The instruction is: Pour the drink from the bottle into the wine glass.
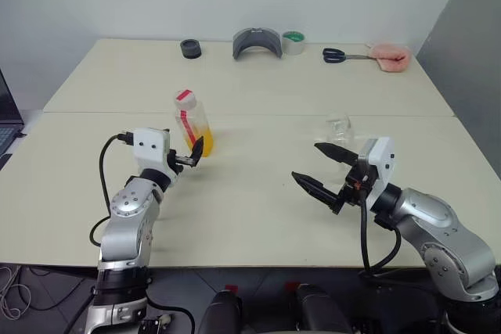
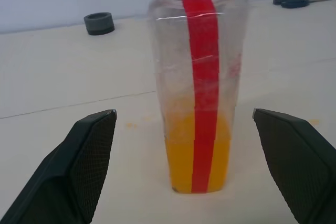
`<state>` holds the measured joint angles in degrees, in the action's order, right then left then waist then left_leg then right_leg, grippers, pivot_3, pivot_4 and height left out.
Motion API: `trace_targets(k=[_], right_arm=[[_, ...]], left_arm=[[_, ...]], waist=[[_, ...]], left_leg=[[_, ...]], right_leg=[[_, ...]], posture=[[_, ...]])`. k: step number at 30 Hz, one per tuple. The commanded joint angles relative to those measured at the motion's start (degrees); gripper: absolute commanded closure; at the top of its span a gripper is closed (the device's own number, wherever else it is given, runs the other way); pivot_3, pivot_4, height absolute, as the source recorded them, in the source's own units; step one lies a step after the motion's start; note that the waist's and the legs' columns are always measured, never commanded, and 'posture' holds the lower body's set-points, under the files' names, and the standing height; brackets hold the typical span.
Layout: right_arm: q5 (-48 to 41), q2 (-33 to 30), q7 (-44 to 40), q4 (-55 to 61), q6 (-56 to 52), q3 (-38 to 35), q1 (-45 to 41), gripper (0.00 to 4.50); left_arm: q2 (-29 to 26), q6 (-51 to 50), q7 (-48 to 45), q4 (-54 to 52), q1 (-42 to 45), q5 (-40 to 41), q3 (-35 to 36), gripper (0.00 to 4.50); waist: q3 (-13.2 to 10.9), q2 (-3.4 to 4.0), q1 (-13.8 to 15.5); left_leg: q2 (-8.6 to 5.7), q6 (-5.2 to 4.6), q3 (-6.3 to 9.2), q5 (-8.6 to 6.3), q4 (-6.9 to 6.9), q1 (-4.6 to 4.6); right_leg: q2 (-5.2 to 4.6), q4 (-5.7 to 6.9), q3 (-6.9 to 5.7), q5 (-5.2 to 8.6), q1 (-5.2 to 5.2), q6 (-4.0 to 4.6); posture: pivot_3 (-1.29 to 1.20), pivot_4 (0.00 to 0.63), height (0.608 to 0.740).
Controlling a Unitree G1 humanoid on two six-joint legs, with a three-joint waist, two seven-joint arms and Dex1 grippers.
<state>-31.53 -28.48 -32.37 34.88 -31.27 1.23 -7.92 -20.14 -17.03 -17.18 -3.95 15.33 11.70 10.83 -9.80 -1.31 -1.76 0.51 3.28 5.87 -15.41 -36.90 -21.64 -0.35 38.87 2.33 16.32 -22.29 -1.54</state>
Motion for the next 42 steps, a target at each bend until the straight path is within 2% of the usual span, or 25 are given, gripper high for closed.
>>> trace_targets(k=[1,15,36,39,42], right_arm=[[-0.03,0.68,0.1,1.11,1.1,0.0,-1.6,0.0],[0.43,1.44,0.08,0.82,-0.02,0.46,-3.67,0.0],[-0.19,1.36,1.01,1.96,-2.56,-0.06,-4.37,0.0],[-0.2,1.36,1.02,1.88,-2.5,-0.11,-4.34,0.0],[-0.2,1.28,0.94,1.81,-2.46,-0.15,-4.34,0.0]], left_arm=[[-0.66,1.29,-0.84,1.11,3.09,0.47,0.31,0.03],[-0.96,3.7,-3.42,16.04,17.37,-0.29,-0.8,0.03],[0.77,-0.57,0.11,10.55,16.27,-1.03,-1.79,0.03],[0.85,-0.88,0.6,9.89,15.33,-1.16,-1.89,0.59],[0.87,-1.08,0.98,9.66,14.86,-1.32,-2.0,1.48]], waist=[[0.0,0.0,0.0],[-0.01,-0.01,-0.05],[-0.01,-0.02,-0.02],[-0.01,-0.02,-0.03],[-0.01,-0.02,-0.02]], left_leg=[[0.0,0.0,0.0,0.0,0.0,0.0],[-0.02,0.0,0.04,0.0,-0.02,-0.04],[-0.03,0.01,0.08,0.01,-0.03,-0.06],[-0.02,0.01,0.07,0.01,-0.03,-0.05],[-0.02,0.01,0.08,0.01,-0.03,-0.05]], right_leg=[[0.0,0.0,0.0,0.0,0.0,0.0],[-0.01,0.01,-0.03,-0.01,-0.02,0.01],[-0.03,0.02,-0.04,-0.01,-0.02,0.0],[-0.02,0.02,-0.04,-0.01,-0.02,0.01],[-0.02,0.02,-0.05,-0.01,-0.02,0.01]], posture=[[0.0,0.15,0.74],[0.0,0.15,0.74],[0.0,0.15,0.74],[0.0,0.15,0.74],[0.0,0.15,0.74]])
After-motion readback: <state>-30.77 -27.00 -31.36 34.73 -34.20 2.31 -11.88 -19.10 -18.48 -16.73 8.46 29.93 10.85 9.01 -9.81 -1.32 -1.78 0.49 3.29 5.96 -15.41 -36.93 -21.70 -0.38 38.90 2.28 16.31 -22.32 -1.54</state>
